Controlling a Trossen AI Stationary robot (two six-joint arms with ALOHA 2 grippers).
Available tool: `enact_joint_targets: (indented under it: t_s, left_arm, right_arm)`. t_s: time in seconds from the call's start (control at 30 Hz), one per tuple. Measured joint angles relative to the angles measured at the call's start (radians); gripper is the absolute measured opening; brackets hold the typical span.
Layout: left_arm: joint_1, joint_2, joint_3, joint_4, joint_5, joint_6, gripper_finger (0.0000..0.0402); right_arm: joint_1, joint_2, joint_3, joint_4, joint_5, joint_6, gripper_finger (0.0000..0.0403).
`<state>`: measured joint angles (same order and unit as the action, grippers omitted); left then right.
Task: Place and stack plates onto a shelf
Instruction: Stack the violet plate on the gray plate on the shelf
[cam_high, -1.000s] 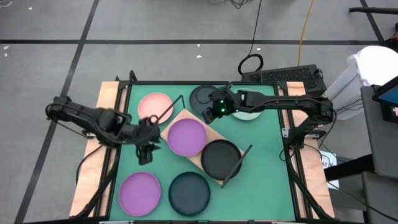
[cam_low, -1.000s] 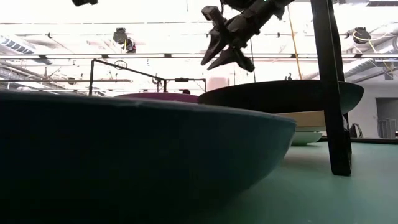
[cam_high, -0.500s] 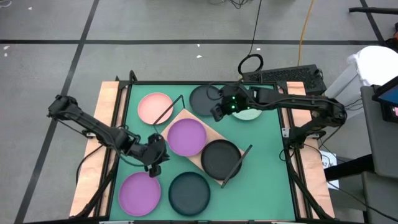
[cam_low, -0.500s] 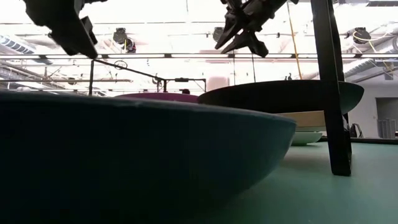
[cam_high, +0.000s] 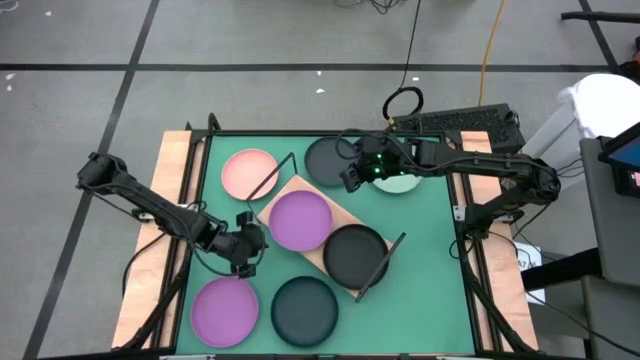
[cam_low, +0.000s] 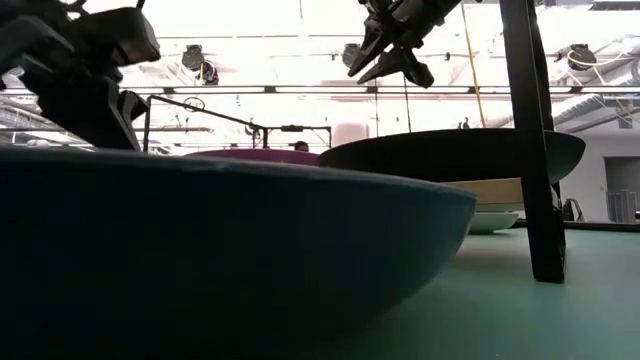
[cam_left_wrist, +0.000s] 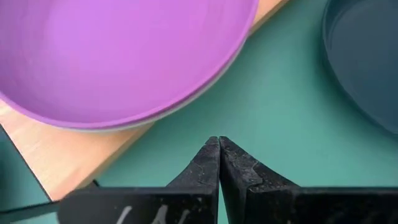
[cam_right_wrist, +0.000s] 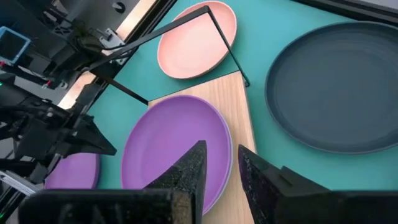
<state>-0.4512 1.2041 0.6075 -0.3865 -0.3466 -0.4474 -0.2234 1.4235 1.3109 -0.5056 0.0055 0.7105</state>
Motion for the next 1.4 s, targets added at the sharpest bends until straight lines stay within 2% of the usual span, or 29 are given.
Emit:
enact_joint_targets:
  t_s: [0.3,0.9,1.17,1.4]
  left_arm:
    - [0.03,0.0,-0.113,0.227,0.006,0.071,0.0004]
    - [0.111,0.0,-0.128,0.284,-0.023,0.098,0.0004]
    - [0.117,0.0,-0.128,0.288,-0.032,0.029,0.0004]
    - [0.119,0.0,-0.128,0.305,-0.102,-0.086,0.0004]
  right_arm:
    - [0.0,0.0,0.0,0.0,-0.001,0.003,0.0075]
    - [0.002,0.0,0.0,0.008,-0.005,0.01,0.0075]
    - [0.002,0.0,0.0,0.008,-0.006,0.01,0.0075]
    - [0.003,0.0,0.0,0.008,-0.006,0.01,0.0075]
